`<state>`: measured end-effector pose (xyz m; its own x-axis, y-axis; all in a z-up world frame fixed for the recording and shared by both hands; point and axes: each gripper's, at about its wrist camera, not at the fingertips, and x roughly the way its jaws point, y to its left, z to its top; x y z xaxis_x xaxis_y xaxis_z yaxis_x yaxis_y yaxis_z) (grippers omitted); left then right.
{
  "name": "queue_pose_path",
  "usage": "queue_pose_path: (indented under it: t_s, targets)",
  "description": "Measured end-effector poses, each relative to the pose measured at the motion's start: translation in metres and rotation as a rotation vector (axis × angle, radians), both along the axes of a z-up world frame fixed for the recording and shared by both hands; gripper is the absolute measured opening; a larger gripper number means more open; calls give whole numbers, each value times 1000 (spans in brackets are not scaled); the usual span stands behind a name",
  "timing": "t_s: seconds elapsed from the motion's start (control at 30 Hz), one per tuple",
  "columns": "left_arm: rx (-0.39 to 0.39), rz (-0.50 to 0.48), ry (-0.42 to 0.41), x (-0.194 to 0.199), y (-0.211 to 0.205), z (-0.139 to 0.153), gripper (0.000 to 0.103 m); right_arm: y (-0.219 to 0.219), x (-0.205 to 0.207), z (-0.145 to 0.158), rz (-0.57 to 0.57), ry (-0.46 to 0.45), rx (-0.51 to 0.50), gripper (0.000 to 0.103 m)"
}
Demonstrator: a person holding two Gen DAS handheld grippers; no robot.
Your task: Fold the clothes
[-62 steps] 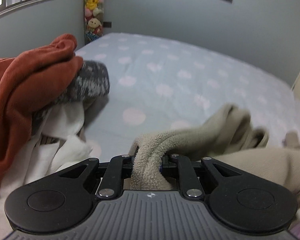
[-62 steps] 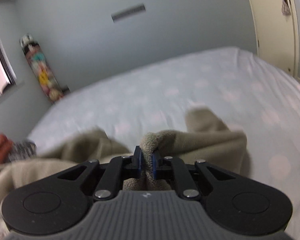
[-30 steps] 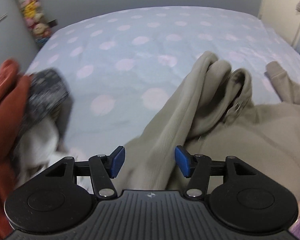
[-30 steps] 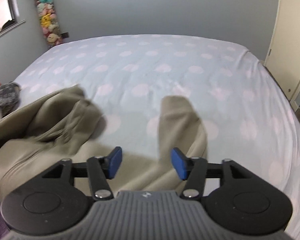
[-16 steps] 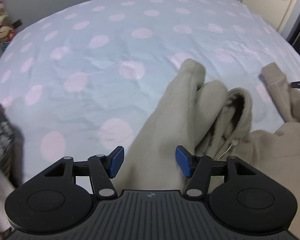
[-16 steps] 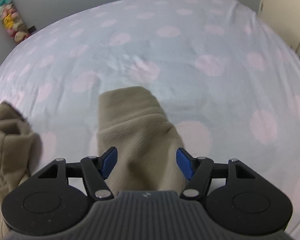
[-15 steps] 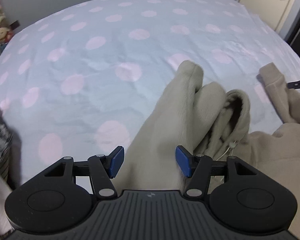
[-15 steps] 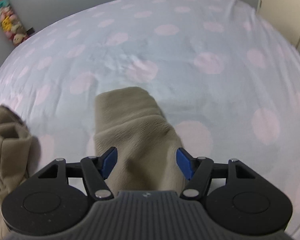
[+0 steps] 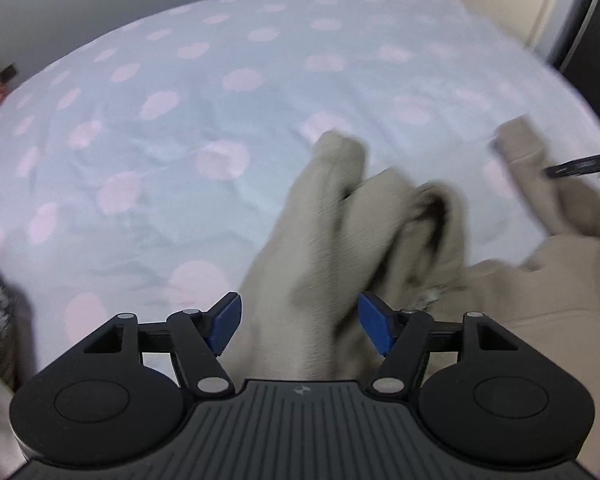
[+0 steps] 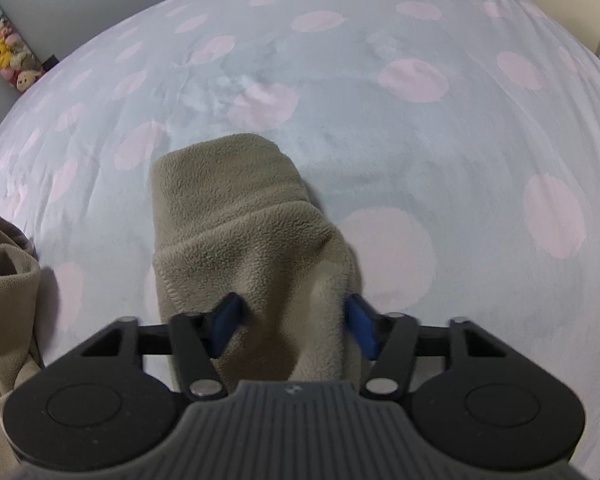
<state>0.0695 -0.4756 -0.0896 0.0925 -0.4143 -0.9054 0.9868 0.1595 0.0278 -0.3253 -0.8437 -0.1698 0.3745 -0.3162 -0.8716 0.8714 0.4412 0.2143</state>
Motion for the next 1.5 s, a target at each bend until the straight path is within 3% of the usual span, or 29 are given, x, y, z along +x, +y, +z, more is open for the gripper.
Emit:
queue_pose_path:
  t_s: [0.1, 0.13, 0.17, 0.23, 0.37, 0.53, 0.77, 0.97, 1.1, 1.2, 1.33, 1.5]
  targets:
    - [57, 65, 37, 5, -4, -16, 21, 6, 1, 6, -6, -6, -5, 27]
    - [73, 86, 47, 7, -5, -20, 13, 8, 2, 10, -1, -4, -14, 18]
    - [62, 106, 34, 10, -4, -19, 9, 10, 2, 17, 5, 2, -30, 17]
    - [27, 143, -14, 15, -2, -9, 7, 12, 3, 31, 14, 17, -65, 15]
    - [-81, 223, -89, 35, 6, 43, 7, 8, -7, 73, -27, 47, -163, 12]
    - [-284, 332, -240, 63, 27, 136, 6, -10, -35, 145, -150, 72, -330, 11]
    - [-496, 436, -432, 81, 49, 264, 6, -21, -76, 275, -290, 60, -592, 10]
    - [-657, 544, -506, 90, 74, 331, 6, -9, -127, 373, -481, -16, -775, 10]
    - [-689, 616, -438, 110, 95, 333, 6, 9, -171, 402, -650, -66, -885, 10]
    - [-624, 647, -397, 127, 97, 297, 6, 12, -199, 393, -704, -28, -857, 10]
    - [-462, 694, -326, 150, 99, 216, 6, 13, -225, 338, -698, 71, -749, 10]
    - [-283, 794, -217, 174, 127, 122, 6, 20, -265, 236, -758, 186, -549, 10]
